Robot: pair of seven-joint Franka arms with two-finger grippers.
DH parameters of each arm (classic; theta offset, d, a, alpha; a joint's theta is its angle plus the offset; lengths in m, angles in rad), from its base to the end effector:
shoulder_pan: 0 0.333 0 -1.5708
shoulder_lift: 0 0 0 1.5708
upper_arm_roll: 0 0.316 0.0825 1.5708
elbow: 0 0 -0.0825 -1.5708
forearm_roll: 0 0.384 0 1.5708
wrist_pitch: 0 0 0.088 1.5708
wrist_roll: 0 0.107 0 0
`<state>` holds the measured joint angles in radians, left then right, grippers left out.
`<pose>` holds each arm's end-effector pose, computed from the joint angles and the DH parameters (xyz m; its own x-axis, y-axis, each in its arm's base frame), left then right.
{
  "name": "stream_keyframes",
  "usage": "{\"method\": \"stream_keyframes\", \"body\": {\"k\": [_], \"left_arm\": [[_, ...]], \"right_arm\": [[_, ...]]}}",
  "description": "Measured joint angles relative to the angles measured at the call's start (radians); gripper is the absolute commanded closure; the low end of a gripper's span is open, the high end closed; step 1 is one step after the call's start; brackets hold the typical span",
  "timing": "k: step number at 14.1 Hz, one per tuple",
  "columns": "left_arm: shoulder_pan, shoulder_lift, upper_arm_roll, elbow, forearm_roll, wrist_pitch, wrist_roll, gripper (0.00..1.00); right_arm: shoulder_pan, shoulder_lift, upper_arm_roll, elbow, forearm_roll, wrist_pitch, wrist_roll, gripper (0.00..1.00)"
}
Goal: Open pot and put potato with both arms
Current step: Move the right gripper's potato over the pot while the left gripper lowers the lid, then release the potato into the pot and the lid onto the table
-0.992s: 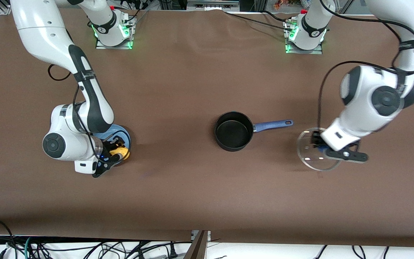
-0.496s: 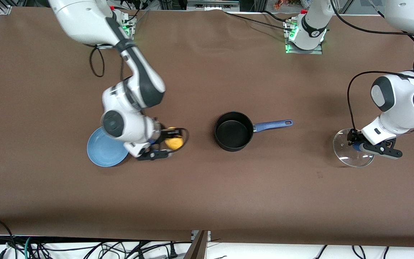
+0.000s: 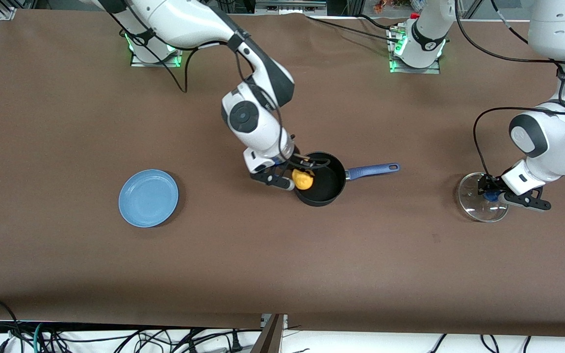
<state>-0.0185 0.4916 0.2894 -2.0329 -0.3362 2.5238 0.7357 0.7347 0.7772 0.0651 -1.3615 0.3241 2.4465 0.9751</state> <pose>0.5795 0.1610 0.2119 0.9726 -0.2237 0.0640 -0.2260 -0.9736 0.0319 0.5415 0.5402 0.2890 0.9167 -0.3835 -0.1127 -0.3958 -0.8318 -0.3891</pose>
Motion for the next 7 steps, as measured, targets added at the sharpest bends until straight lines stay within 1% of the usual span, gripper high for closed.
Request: {"method": "stream_keyframes", "body": {"k": [1, 3, 4, 5, 7], "left_arm": [[0.003, 0.016, 0.0, 0.0, -0.009, 0.006, 0.011, 0.35], [0.003, 0.023, -0.002, 0.001, -0.013, 0.01, 0.014, 0.05], [0.004, 0.024, -0.002, 0.006, -0.014, 0.003, 0.014, 0.0], [0.004, 0.023, -0.001, 0.023, -0.014, -0.029, 0.013, 0.0], [0.005, 0.011, -0.001, 0.109, -0.013, -0.197, -0.015, 0.0]], "right_arm": [[0.011, 0.006, 0.0, 0.0, 0.0, 0.019, 0.023, 0.0], [0.014, 0.015, -0.001, 0.0, 0.0, 0.045, 0.032, 0.0], [0.013, 0.017, -0.003, 0.001, 0.0, 0.051, 0.032, 0.0], [0.013, 0.017, -0.005, 0.005, 0.0, 0.052, 0.032, 0.0], [0.013, 0.015, -0.01, 0.02, -0.011, 0.052, 0.031, 0.0]]}}
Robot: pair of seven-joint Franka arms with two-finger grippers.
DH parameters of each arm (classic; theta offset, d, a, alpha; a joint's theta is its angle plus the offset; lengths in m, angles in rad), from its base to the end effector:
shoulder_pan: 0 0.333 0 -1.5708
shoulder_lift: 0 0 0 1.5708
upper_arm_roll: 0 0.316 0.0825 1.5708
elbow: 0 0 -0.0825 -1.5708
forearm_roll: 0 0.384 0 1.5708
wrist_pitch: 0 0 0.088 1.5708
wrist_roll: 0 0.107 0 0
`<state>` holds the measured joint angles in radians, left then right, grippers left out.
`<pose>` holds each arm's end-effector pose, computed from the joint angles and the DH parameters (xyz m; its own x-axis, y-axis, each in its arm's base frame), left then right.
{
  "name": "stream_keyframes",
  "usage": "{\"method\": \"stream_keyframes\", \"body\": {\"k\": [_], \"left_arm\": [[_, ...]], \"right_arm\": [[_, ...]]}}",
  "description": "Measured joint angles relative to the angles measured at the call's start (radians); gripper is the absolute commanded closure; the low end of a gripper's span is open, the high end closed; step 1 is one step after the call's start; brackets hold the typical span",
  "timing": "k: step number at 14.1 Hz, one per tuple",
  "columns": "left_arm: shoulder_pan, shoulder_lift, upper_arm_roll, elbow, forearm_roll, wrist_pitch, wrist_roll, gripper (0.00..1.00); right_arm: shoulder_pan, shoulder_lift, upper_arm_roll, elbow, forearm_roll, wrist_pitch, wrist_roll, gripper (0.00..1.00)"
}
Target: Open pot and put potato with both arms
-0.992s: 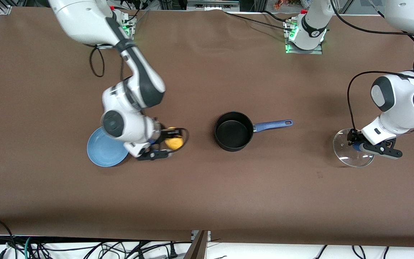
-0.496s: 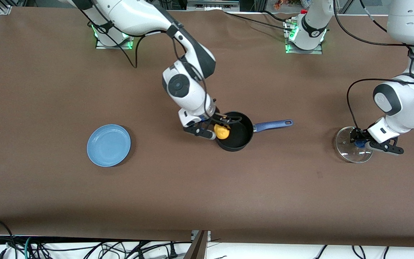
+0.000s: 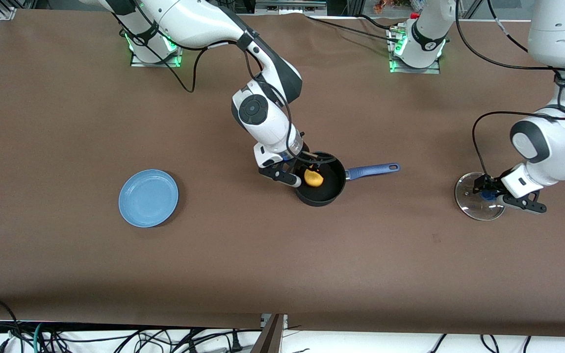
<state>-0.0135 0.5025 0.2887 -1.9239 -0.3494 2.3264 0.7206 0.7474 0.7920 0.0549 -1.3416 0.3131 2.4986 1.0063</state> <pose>0.5984 0.1555 0.2309 0.9749 -0.2224 0.0070 -0.2215 -0.9672 0.1243 0.5458 0.5459 0.2929 0.9074 -0.4119 -0.0830 -0.4061 -0.8089 -0.4252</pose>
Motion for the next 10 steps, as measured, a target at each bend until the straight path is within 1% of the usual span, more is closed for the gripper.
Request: {"method": "stream_keyframes", "body": {"k": [1, 2, 3, 5, 7, 9, 10], "left_arm": [[0.0, -0.013, -0.001, 0.058, 0.02, -0.095, -0.042, 0.0], [0.0, -0.031, -0.005, 0.113, 0.071, -0.173, -0.112, 0.0], [0.0, -0.056, -0.019, 0.163, 0.125, -0.246, -0.192, 0.0], [-0.001, -0.117, -0.073, 0.243, 0.198, -0.377, -0.342, 0.0], [-0.003, -0.172, -0.123, 0.312, 0.245, -0.505, -0.461, 0.0], [-0.003, -0.217, -0.163, 0.384, 0.283, -0.635, -0.562, 0.0], [-0.003, -0.238, -0.175, 0.409, 0.29, -0.679, -0.592, 0.0]], "right_arm": [[0.0, -0.005, -0.01, 0.009, -0.019, -0.009, 0.0, 0.0], [-0.001, -0.018, -0.036, 0.015, -0.045, -0.045, -0.005, 0.0], [-0.002, -0.037, -0.075, 0.019, -0.067, -0.111, -0.026, 0.0], [-0.012, -0.087, -0.158, 0.022, -0.076, -0.255, -0.148, 0.0], [-0.023, -0.143, -0.241, 0.023, -0.076, -0.397, -0.274, 0.0], [-0.031, -0.207, -0.313, 0.022, -0.076, -0.511, -0.343, 0.0], [-0.033, -0.244, -0.344, 0.019, -0.076, -0.56, -0.367, 0.0]]}}
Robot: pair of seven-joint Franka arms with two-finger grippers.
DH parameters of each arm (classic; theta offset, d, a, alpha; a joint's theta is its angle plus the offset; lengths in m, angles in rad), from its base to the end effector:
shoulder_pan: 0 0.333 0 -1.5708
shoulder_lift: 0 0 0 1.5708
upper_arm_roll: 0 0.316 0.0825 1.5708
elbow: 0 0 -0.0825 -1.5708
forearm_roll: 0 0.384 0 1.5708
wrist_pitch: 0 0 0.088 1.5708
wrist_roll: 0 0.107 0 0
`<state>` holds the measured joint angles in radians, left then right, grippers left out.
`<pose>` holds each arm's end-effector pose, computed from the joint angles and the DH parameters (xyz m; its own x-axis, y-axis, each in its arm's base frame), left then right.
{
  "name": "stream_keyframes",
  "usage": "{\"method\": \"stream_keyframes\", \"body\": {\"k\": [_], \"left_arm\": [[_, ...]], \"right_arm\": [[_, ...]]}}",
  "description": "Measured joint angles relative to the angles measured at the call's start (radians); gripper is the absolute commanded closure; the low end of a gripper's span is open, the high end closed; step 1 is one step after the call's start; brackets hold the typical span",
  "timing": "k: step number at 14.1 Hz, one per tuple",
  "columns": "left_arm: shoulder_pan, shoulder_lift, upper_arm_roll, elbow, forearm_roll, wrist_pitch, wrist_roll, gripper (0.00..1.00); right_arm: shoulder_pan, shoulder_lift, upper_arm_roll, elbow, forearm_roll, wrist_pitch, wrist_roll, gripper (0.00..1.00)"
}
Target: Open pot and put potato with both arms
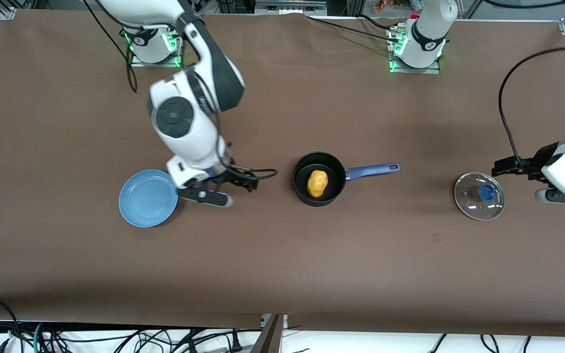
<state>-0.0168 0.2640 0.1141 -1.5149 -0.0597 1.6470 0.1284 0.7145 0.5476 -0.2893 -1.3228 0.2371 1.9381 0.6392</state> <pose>0.6261 0.0476 0.5012 0.9918 -0.0273 -0.1251 -0.0218 -0.9987 0.0451 0.6290 0.3516 0.4363 0.9701 -0.2413 0.0239 -0.2371 -0.9645 -0.1159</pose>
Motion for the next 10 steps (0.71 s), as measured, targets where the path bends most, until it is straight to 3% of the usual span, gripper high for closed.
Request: {"method": "stream_keyframes", "body": {"k": [3, 7, 10], "left_arm": [[0.0, -0.064, -0.011, 0.031, 0.002, -0.047, -0.023, 0.0], [-0.001, -0.116, -0.017, 0.033, 0.002, -0.08, -0.041, 0.0], [-0.004, -0.118, -0.025, 0.033, 0.002, -0.097, -0.102, 0.0]], "right_arm": [[-0.003, -0.153, -0.098, -0.056, 0.0, -0.151, -0.119, 0.0], [-0.01, -0.438, -0.254, -0.238, -0.023, -0.296, -0.335, 0.0], [-0.014, -0.592, -0.265, -0.335, -0.13, -0.35, -0.377, 0.0]]}}
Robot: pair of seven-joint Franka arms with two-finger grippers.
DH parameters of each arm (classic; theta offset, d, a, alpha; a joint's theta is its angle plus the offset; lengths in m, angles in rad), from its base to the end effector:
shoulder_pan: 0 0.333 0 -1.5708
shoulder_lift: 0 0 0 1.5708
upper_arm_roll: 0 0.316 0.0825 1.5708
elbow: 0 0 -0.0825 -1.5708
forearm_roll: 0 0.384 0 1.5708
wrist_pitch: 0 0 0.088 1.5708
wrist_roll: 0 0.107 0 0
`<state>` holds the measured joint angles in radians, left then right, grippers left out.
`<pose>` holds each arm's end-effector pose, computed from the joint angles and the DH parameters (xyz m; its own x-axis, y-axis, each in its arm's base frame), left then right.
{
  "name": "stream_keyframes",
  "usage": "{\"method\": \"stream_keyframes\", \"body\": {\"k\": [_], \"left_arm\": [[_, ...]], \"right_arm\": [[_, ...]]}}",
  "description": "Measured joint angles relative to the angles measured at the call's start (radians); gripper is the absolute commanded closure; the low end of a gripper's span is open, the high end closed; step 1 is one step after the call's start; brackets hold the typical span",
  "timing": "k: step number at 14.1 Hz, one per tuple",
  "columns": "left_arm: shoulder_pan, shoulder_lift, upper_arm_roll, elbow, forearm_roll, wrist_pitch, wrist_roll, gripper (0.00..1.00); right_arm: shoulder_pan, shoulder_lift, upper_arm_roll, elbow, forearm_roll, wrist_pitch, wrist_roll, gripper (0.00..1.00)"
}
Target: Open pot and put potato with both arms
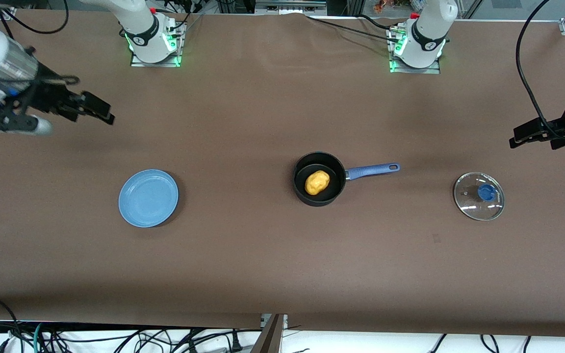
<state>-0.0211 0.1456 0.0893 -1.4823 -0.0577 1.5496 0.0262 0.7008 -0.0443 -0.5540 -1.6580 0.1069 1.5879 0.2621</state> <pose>0.5941 0.0305 0.5810 0.9962 0.0407 -0.0764 0.0443 -0.9979 0.0467 0.5361 0.0845 0.6063 0.9914 -0.1137 -0.0650 -0.1208 -0.9858 -0.1168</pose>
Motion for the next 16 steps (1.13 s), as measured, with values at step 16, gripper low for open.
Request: {"method": "stream_keyframes", "body": {"k": [16], "left_arm": [[-0.007, 0.032, -0.016, 0.047, 0.0, -0.024, -0.017, 0.0]], "right_arm": [[-0.624, -0.017, 0.566, 0.011, -0.058, -0.027, -0.184, 0.0]]}}
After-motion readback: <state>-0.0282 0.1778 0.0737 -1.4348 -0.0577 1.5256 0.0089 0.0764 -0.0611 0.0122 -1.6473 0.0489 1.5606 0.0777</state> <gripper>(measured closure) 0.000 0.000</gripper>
